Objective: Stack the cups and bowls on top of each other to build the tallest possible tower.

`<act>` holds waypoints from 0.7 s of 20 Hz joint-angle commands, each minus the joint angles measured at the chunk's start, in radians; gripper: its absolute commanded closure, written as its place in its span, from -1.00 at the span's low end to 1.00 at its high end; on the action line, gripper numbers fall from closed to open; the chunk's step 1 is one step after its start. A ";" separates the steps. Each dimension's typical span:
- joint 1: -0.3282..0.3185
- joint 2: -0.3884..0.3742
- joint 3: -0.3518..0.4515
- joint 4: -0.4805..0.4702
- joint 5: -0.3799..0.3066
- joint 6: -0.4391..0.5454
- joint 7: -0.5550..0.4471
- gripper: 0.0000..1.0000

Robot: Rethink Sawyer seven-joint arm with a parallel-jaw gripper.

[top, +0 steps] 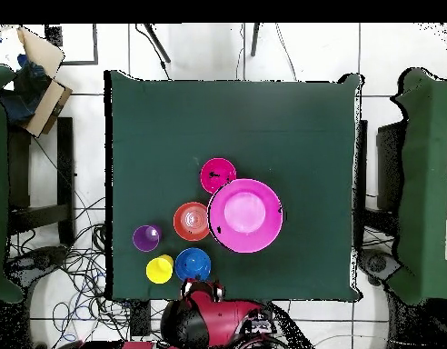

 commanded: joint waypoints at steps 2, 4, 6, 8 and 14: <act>0.029 0.088 0.042 -0.040 0.006 -0.097 0.161 -1.00; 0.037 0.110 0.043 -0.049 0.014 -0.112 0.166 -1.00; 0.040 0.128 0.045 -0.056 0.018 -0.124 0.169 -1.00; 0.047 0.149 0.043 -0.059 0.024 -0.145 0.174 -1.00; 0.053 0.171 0.040 -0.062 0.034 -0.171 0.174 -1.00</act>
